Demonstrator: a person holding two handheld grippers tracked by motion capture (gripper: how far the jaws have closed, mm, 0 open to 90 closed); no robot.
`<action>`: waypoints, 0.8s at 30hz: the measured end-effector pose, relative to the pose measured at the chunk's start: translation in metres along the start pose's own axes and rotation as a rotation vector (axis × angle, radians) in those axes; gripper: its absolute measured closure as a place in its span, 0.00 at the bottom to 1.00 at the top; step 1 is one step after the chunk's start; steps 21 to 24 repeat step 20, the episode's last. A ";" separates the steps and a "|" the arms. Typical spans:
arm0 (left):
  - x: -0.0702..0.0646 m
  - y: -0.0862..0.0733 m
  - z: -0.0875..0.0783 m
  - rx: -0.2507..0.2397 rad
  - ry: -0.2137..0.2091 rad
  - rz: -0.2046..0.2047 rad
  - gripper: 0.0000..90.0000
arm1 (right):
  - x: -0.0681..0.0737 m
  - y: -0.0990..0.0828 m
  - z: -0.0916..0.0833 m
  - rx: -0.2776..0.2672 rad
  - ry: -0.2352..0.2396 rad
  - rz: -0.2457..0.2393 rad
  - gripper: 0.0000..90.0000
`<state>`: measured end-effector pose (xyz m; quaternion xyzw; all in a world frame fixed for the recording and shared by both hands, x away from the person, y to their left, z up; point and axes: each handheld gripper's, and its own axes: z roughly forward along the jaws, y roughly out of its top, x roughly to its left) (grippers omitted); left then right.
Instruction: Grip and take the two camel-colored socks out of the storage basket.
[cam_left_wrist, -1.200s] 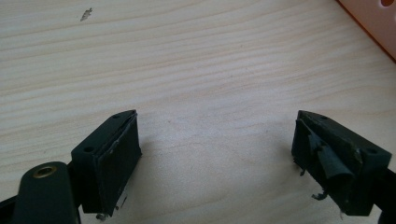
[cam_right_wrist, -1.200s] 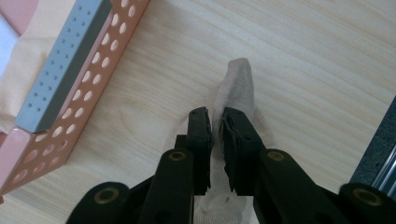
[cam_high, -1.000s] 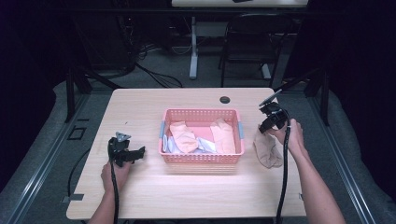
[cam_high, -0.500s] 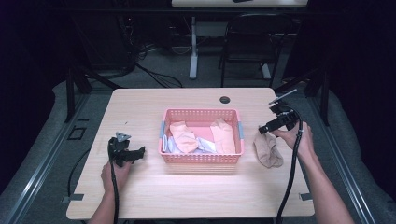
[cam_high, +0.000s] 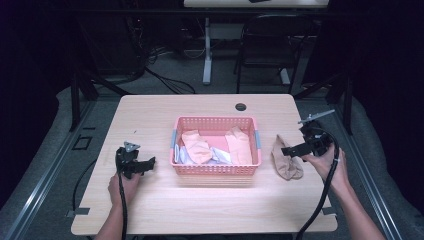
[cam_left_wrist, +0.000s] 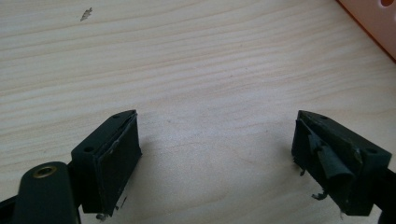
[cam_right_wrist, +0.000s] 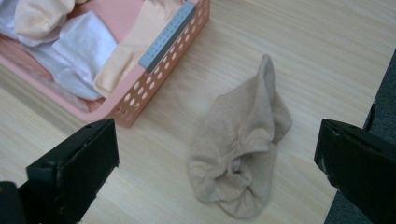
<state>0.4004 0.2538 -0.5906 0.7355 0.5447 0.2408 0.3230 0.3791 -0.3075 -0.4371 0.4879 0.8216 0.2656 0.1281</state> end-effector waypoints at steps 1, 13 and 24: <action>0.000 0.000 0.000 0.001 0.000 0.001 0.17 | 0.002 -0.004 0.000 -0.001 0.009 -0.003 0.00; 0.000 0.000 0.000 0.001 0.000 0.000 0.17 | 0.020 -0.068 0.025 0.078 0.032 -0.010 0.00; 0.000 0.000 0.000 0.001 0.000 0.000 0.17 | 0.018 -0.075 0.041 0.181 0.009 -0.031 0.00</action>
